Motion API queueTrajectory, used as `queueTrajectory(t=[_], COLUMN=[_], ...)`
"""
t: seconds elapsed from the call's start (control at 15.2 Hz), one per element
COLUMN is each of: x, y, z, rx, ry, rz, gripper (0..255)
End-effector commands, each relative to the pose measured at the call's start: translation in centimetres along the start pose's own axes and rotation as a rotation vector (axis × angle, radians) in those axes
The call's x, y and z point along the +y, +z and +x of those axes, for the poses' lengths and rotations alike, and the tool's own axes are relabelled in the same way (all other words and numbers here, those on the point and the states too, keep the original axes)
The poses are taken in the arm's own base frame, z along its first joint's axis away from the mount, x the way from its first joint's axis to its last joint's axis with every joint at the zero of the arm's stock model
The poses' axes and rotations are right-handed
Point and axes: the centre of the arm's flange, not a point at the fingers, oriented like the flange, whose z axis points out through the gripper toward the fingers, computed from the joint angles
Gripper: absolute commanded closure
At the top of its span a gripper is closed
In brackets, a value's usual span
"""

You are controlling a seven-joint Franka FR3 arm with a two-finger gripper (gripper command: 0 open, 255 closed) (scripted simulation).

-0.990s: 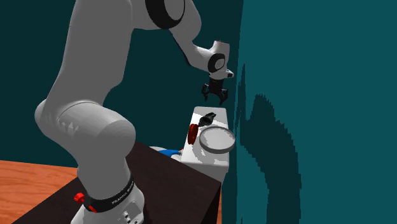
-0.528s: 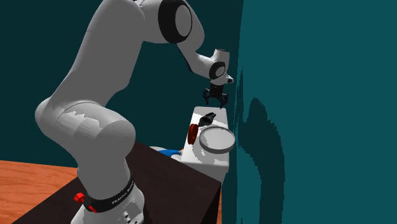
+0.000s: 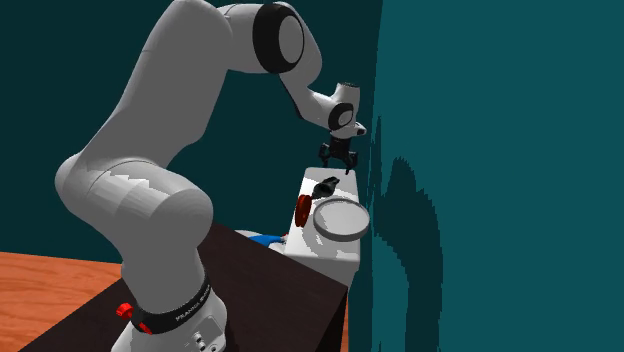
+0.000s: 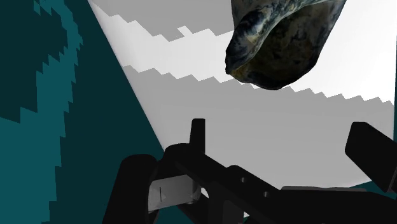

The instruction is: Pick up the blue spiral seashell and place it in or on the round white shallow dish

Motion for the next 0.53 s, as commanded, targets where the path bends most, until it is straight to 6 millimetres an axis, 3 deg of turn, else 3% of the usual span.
queueTrajectory(t=[0.0,0.13,0.2,0.46], x=[0.00,0.00,0.00,0.00], y=[0.01,0.00,0.00,0.00], z=[0.01,0.00,0.00,0.00], rx=[0.000,0.000,0.000,0.000], ry=[0.000,0.000,0.000,0.000], rz=[0.000,0.000,0.000,0.000], gripper=[0,0,255,255])
